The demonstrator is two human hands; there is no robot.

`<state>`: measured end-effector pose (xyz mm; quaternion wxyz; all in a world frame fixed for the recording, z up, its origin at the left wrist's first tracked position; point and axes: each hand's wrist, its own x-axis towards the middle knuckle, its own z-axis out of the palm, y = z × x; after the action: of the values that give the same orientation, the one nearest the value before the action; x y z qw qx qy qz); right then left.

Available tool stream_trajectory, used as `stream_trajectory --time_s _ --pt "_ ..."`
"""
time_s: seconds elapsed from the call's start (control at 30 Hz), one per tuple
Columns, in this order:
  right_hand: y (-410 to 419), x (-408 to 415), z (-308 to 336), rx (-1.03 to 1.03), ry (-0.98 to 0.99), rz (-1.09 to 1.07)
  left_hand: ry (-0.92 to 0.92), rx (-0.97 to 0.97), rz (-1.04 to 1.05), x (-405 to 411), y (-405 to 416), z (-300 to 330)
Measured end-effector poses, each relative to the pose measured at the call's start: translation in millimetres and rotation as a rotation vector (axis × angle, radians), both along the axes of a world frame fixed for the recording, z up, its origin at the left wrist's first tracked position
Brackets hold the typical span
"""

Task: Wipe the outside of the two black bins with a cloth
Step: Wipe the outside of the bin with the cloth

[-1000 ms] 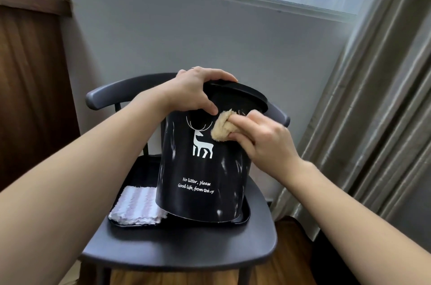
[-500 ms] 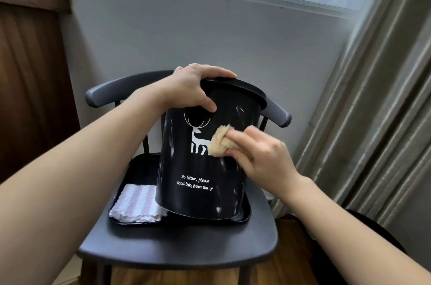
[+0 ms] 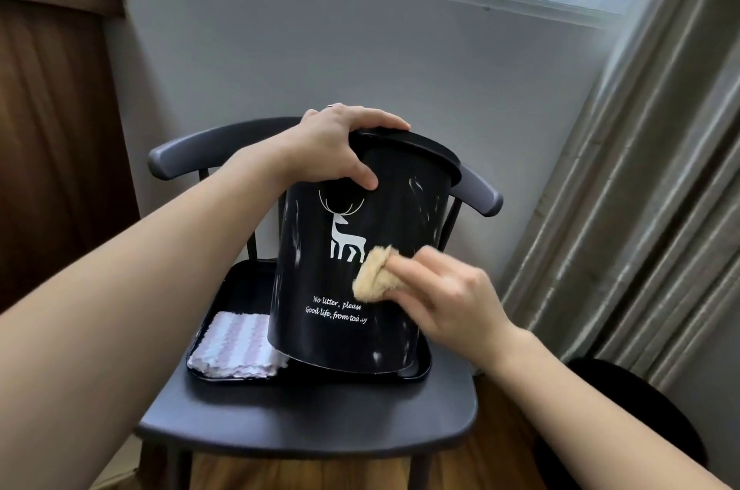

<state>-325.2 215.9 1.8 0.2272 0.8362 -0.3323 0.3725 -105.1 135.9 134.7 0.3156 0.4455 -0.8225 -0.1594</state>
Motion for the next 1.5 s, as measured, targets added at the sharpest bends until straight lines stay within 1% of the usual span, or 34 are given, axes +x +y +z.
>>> stream_trajectory --time_s 0.1,0.17,0.23,0.3,0.37,0.43,0.53,0.63,0.7,0.83,0.9,0.97,1.03,1.1,1.13,1.17,1.3,1.37,1.43,1.5 --pt "9 -8 -21 0.04 0.139 0.082 0.005 0.01 -0.008 -1 -1 0" --pt "6 -10 -19 0.035 0.149 0.08 0.007 0.01 -0.012 -2 -1 0" --pt "0 -8 -7 0.008 0.066 0.032 0.009 0.009 -0.017 -1 -2 0" --pt "-6 -6 5 -0.015 -0.074 -0.033 0.004 0.009 -0.029 0 -3 0" --pt "-8 -5 5 -0.017 -0.132 -0.055 -0.001 0.008 -0.036 1 -4 0" --pt "-3 -7 -8 0.005 -0.096 -0.016 0.006 0.016 -0.042 1 -5 0" --pt "9 -11 -33 0.055 0.04 0.08 0.031 0.036 -0.059 2 -7 0" --pt "12 -13 -38 0.077 0.108 0.11 0.044 0.048 -0.081 2 -10 -1" --pt "6 -11 -27 0.054 0.059 0.068 0.054 0.053 -0.085 3 -12 -1" --pt "-6 1 0 0.044 -0.154 -0.073 0.071 0.054 -0.088 6 -15 -2" --pt "-6 4 -2 0.054 -0.173 -0.06 0.07 0.05 -0.083 7 -16 -2" --pt "2 1 -14 0.079 -0.116 0.013 0.076 0.054 -0.082 9 -17 -2" --pt "12 -3 -29 0.117 0.002 0.081 0.082 0.064 -0.082 11 -17 -2" --pt "16 -5 -34 0.117 0.095 0.099 0.085 0.07 -0.083 12 -17 -2" --pt "15 -6 -32 0.1 0.103 0.091 0.087 0.069 -0.082 12 -17 -2" --pt "12 -5 -27 0.08 0.079 0.071 0.087 0.067 -0.08 12 -18 -2" --pt "1 4 -8 0.043 -0.158 -0.069 0.086 0.06 -0.076 10 -19 -3" --pt "2 6 -11 0.05 -0.185 -0.048 0.075 0.06 -0.078 10 -19 -2" --pt "8 4 -24 0.072 -0.115 0.026 0.077 0.068 -0.079 11 -19 -1" --pt "16 -1 -40 0.093 0.008 0.093 0.085 0.077 -0.08 13 -20 -1"
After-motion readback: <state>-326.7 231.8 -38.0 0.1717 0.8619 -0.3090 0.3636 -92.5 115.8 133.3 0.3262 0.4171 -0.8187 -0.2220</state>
